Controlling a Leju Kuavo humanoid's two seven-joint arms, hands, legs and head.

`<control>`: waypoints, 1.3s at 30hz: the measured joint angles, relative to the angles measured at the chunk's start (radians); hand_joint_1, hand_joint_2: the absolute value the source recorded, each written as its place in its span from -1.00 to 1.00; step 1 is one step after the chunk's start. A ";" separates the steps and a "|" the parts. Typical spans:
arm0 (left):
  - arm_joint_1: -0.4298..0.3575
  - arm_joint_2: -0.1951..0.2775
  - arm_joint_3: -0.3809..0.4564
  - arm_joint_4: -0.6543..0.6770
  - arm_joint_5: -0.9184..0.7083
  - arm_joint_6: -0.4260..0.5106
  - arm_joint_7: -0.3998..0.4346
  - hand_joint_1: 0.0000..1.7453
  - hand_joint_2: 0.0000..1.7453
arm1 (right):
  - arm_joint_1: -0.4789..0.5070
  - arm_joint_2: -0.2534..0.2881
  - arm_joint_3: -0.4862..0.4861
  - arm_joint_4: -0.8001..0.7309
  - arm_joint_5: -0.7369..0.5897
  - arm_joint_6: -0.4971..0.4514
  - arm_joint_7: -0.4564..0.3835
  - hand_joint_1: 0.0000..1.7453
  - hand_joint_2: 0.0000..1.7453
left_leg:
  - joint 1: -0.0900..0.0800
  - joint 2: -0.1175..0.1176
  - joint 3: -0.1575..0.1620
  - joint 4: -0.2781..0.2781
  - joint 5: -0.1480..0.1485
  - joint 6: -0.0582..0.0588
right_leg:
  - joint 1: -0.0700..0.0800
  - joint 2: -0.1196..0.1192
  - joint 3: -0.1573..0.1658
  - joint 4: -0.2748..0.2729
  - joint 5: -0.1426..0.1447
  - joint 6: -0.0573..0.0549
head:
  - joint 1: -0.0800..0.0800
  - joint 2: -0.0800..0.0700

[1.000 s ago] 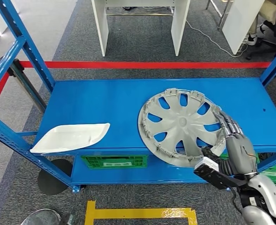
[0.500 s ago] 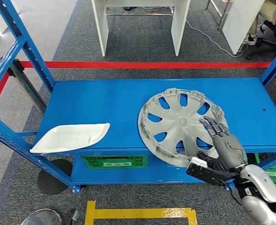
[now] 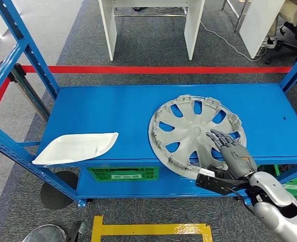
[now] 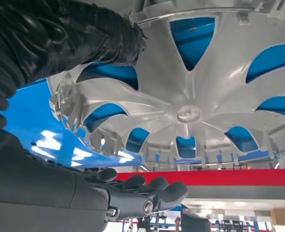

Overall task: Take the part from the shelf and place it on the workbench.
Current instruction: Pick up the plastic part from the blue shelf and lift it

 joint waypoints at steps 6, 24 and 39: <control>0.001 -0.007 0.007 0.013 -0.015 -0.006 0.002 -1.00 1.00 | -0.015 0.000 0.018 0.022 -0.017 0.012 -0.010 -1.00 1.00 | 0.000 0.000 0.000 0.000 0.000 0.000 | 0.000 0.000 0.000 0.000 0.000 0.000 | 0.000 0.000; 0.022 -0.019 0.058 0.037 -0.051 -0.015 0.009 -1.00 1.00 | 0.018 -0.040 0.072 0.000 -0.107 0.071 -0.028 -1.00 1.00 | 0.000 0.000 0.000 0.000 0.000 0.000 | 0.000 0.000 0.000 0.000 0.000 0.000 | 0.000 0.000; 0.026 -0.027 0.078 0.056 -0.070 -0.029 0.010 -1.00 1.00 | 0.041 -0.057 0.081 -0.031 -0.156 0.130 -0.041 -1.00 1.00 | 0.000 0.000 0.000 0.000 0.000 0.000 | 0.000 0.000 0.000 0.000 0.000 0.000 | 0.000 0.000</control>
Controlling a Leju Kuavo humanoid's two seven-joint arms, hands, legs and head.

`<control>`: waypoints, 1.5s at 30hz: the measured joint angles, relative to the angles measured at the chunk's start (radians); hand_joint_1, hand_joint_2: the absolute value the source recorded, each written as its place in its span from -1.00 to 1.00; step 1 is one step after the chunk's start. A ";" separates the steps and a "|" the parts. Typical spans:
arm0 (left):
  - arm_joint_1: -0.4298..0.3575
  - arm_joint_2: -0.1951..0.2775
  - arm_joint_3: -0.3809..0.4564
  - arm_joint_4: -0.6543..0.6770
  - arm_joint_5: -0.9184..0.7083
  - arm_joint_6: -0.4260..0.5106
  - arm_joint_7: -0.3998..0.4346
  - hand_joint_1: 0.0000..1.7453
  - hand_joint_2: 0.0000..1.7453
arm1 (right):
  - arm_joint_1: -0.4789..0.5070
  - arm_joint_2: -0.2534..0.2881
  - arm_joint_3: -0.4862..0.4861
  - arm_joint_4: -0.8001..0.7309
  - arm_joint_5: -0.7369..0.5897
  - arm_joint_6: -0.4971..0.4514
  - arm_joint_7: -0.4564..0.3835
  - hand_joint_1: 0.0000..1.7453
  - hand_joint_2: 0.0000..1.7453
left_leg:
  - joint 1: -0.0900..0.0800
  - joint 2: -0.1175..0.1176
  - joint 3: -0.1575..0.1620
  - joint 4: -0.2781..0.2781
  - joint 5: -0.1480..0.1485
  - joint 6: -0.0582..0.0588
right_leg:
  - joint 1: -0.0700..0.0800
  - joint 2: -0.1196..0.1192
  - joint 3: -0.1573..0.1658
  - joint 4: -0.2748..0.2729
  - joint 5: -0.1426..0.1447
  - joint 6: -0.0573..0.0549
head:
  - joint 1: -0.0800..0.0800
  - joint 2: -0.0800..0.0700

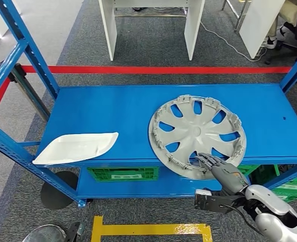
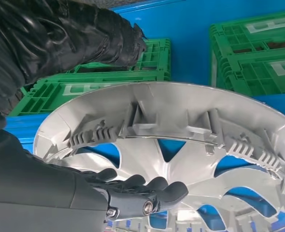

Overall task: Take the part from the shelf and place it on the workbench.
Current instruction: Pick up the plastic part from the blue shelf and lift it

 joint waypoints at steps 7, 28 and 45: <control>0.000 0.000 0.004 0.001 -0.004 0.000 0.003 -1.00 1.00 | -0.010 0.000 0.004 0.010 0.003 0.001 -0.006 -1.00 1.00 | 0.000 0.000 0.000 0.000 0.000 0.000 | 0.000 0.000 0.000 0.000 0.000 0.000 | 0.000 0.000; -0.002 -0.004 0.018 0.002 -0.044 0.004 0.030 -1.00 1.00 | -0.176 0.118 0.090 0.271 0.061 -0.050 -0.029 -1.00 1.00 | 0.000 0.000 0.000 0.000 0.001 0.000 | 0.000 0.000 0.000 0.000 0.000 0.000 | 0.000 0.000; -0.001 -0.007 0.051 0.002 -0.079 0.003 0.045 -1.00 1.00 | -0.223 0.171 0.129 0.380 0.047 -0.037 -0.055 -1.00 1.00 | 0.000 0.000 0.001 0.000 0.004 0.001 | 0.000 0.000 0.001 0.000 0.003 0.001 | 0.000 0.000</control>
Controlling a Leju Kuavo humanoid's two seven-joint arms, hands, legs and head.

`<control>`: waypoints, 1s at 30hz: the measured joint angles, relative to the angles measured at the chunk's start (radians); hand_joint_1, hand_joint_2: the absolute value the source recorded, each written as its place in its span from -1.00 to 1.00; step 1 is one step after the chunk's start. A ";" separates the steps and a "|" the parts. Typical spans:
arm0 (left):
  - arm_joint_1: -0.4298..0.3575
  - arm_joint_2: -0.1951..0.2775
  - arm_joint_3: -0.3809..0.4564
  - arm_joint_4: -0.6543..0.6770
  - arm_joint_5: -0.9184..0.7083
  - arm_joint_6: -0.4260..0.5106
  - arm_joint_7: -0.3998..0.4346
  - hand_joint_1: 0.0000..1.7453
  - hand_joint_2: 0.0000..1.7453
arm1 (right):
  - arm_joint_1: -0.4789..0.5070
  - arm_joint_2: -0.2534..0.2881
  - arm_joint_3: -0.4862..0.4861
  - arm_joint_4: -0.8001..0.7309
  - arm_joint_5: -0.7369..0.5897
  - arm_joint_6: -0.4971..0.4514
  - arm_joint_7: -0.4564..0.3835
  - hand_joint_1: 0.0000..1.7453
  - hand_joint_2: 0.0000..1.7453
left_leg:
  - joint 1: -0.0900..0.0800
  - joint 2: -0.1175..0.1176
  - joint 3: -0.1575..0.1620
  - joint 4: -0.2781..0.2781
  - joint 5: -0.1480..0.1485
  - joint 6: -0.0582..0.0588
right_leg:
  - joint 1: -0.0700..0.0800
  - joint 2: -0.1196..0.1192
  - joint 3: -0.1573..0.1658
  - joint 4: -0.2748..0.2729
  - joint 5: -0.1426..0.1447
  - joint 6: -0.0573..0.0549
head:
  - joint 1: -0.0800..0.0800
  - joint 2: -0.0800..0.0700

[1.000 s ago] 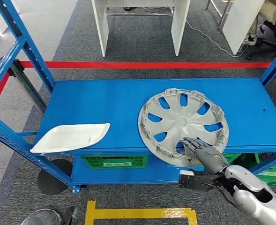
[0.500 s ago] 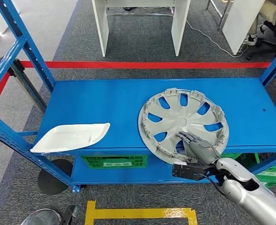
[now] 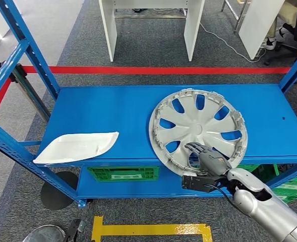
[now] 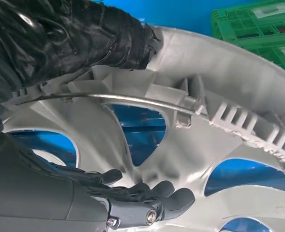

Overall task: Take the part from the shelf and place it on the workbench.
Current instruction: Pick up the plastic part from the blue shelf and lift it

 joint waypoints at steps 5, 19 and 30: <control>0.009 -0.001 0.012 0.000 -0.001 0.004 0.000 -1.00 1.00 | 0.008 -0.001 0.004 -0.017 -0.005 -0.006 0.013 -1.00 1.00 | 0.000 0.000 0.000 0.000 0.000 0.000 | 0.000 0.000 0.000 0.000 0.000 0.000 | 0.000 0.000; 0.024 -0.004 0.033 0.000 -0.001 0.014 -0.013 -1.00 1.00 | 0.047 -0.026 -0.008 -0.127 0.022 -0.029 0.041 -1.00 1.00 | 0.000 0.000 0.000 0.000 0.000 0.000 | 0.000 0.000 0.000 0.000 0.000 0.000 | 0.000 0.000; 0.025 -0.006 0.048 0.000 0.002 0.013 -0.015 -1.00 1.00 | 0.076 -0.044 -0.015 -0.189 0.028 -0.029 0.052 -1.00 1.00 | 0.000 0.000 -0.001 0.000 0.000 0.000 | 0.000 0.000 -0.001 0.000 0.000 0.000 | 0.000 0.000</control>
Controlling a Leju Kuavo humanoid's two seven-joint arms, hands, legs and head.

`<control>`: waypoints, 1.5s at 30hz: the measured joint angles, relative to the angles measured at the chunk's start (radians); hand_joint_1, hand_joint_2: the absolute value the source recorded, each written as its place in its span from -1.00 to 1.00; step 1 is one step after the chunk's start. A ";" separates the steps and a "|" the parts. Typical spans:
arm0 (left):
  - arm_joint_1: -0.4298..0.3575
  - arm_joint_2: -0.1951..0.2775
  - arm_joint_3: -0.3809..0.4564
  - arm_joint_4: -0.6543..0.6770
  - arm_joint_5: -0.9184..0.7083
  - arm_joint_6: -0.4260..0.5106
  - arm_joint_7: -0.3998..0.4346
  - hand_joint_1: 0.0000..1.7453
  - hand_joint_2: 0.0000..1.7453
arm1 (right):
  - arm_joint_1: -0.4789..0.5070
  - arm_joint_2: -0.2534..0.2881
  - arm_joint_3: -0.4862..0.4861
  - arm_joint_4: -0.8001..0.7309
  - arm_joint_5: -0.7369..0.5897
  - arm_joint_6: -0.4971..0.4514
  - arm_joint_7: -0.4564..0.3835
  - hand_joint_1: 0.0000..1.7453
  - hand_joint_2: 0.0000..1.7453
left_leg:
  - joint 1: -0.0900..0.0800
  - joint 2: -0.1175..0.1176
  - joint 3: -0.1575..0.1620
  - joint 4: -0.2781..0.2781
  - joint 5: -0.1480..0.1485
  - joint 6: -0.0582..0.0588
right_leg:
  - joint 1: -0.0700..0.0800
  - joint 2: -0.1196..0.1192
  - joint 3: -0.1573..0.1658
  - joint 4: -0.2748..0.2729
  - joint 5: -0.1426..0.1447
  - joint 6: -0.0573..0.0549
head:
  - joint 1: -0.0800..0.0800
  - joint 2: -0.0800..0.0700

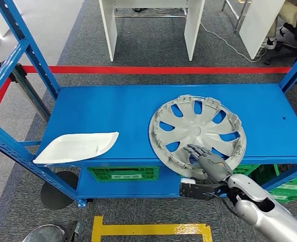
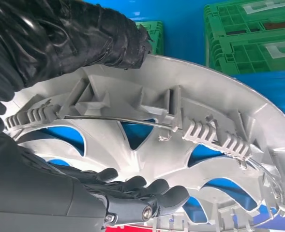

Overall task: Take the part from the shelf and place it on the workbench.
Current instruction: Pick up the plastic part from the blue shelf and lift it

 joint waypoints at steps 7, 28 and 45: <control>0.000 -0.004 0.002 0.001 -0.003 -0.003 0.000 -1.00 1.00 | 0.019 -0.002 -0.005 -0.001 -0.007 0.009 0.001 -1.00 1.00 | 0.000 0.000 0.000 0.000 0.000 0.000 | 0.000 0.000 0.000 0.000 0.000 0.000 | 0.000 0.000; -0.002 -0.010 0.020 0.008 -0.009 -0.014 0.000 -1.00 1.00 | 0.031 -0.001 -0.006 0.007 -0.013 0.011 0.002 -1.00 1.00 | 0.000 0.000 0.000 0.000 0.000 0.000 | 0.000 0.000 0.000 0.000 0.000 0.000 | 0.000 0.000; -0.001 -0.013 0.025 0.006 -0.038 0.024 0.025 -1.00 1.00 | 0.046 0.114 -0.043 0.163 0.218 -0.306 0.074 -1.00 1.00 | 0.000 0.000 0.000 0.000 0.000 0.000 | 0.000 0.000 0.000 0.000 0.000 0.000 | 0.000 0.000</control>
